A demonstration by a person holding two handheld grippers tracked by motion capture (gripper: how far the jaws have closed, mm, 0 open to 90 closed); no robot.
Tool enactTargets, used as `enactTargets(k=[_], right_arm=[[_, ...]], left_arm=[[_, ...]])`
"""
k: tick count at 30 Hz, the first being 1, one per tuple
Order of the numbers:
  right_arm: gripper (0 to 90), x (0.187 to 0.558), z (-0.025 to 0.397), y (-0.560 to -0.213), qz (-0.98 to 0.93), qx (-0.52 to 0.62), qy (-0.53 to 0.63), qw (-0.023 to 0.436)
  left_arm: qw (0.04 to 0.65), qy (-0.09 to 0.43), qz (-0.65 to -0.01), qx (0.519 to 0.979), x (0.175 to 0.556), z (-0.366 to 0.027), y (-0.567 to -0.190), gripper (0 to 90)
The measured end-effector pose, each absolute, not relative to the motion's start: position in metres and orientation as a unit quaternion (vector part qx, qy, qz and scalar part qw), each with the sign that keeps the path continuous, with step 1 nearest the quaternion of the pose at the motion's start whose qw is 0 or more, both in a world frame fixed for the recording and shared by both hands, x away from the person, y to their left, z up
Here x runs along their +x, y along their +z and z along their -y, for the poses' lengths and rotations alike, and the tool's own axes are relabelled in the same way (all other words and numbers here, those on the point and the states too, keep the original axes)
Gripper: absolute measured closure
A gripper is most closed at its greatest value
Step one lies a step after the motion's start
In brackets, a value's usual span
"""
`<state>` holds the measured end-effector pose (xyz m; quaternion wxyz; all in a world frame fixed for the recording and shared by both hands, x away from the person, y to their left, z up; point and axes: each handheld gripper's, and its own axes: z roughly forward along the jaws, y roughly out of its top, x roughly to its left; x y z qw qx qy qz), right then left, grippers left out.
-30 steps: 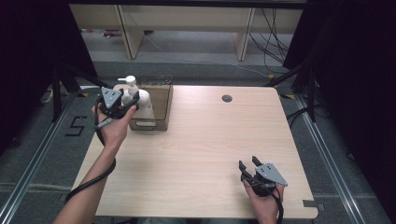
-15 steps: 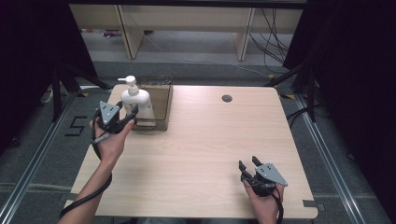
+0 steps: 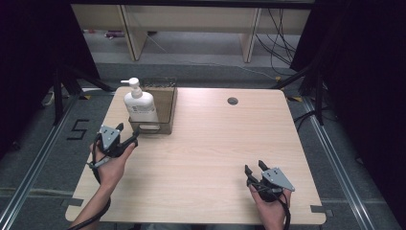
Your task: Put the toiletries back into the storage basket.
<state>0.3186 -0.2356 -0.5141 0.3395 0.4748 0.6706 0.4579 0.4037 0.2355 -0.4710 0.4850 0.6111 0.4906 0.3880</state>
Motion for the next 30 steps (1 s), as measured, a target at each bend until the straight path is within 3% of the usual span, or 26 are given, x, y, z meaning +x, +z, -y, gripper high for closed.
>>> enactTargets(k=[12, 30], right_arm=[[44.2, 0.320, 0.235, -0.515, -0.670, 0.472, 0.463, 0.338], [43.9, 0.320, 0.236, -0.514, -0.672, 0.470, 0.459, 0.342]], left_arm=[[0.481, 0.385, -0.499, 0.609, 0.387, -0.247, -0.512, 37.5], [0.489, 0.399, -0.489, 0.602, 0.383, -0.251, -0.524, 37.3]])
